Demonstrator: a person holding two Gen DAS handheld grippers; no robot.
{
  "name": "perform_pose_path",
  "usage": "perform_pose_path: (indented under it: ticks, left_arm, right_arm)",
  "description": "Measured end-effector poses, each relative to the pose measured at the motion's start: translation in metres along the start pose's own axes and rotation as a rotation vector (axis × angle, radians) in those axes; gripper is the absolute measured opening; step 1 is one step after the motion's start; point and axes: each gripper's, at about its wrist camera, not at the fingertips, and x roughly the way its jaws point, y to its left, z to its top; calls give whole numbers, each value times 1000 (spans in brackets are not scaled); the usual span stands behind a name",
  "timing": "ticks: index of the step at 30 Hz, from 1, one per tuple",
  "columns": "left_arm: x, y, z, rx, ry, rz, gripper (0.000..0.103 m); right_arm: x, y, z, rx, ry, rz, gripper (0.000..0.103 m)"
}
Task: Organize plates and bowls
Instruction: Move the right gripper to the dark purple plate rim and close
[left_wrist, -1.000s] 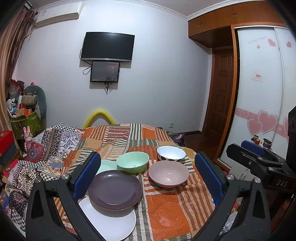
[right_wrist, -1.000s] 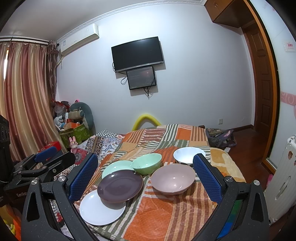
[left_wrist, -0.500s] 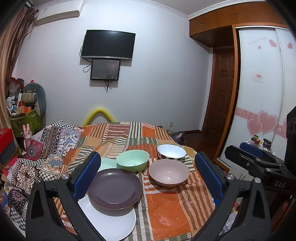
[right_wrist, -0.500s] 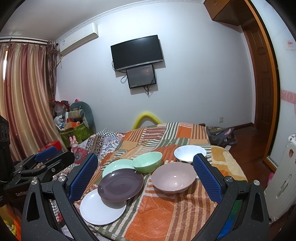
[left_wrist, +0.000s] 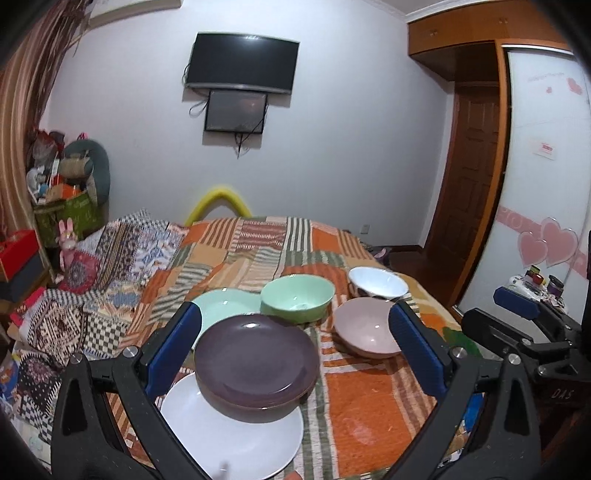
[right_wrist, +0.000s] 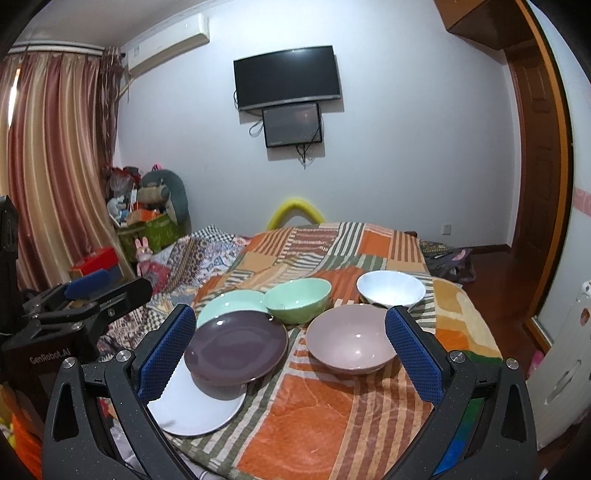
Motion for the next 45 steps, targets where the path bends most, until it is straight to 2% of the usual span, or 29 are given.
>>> perform_pose_path:
  ticks: [6, 10, 11, 14, 18, 21, 25, 31, 33, 37, 45]
  left_arm:
    - [27, 33, -8, -33, 57, 51, 103]
    - [49, 58, -15, -66, 113, 55, 102]
    - [57, 66, -17, -78, 135, 57, 100]
    - [81, 86, -25, -108, 212, 49, 83]
    - [111, 111, -41, -169, 309, 38, 76]
    - [129, 124, -53, -171, 358, 70, 70]
    - [147, 136, -63, -171, 397, 89, 68]
    - [173, 155, -72, -199, 443, 81, 64]
    - [181, 158, -74, -194, 456, 82, 60]
    - [193, 160, -79, -183, 474, 78, 53]
    - [209, 164, -85, -208, 505, 57, 36]
  right_arm:
    - [34, 3, -4, 20, 72, 15, 102]
    - [60, 5, -9, 37, 134, 42, 102]
    - [67, 4, -11, 46, 154, 51, 101]
    - [86, 6, -15, 58, 207, 63, 91]
    - [115, 5, -24, 95, 290, 82, 85]
    - [131, 7, -30, 101, 334, 83, 79]
    - [149, 12, -41, 92, 391, 88, 69]
    - [170, 12, -54, 101, 447, 75, 63]
    - [177, 10, -56, 108, 464, 68, 63]
    - [188, 8, -61, 115, 499, 73, 52]
    - [199, 7, -65, 124, 515, 73, 48]
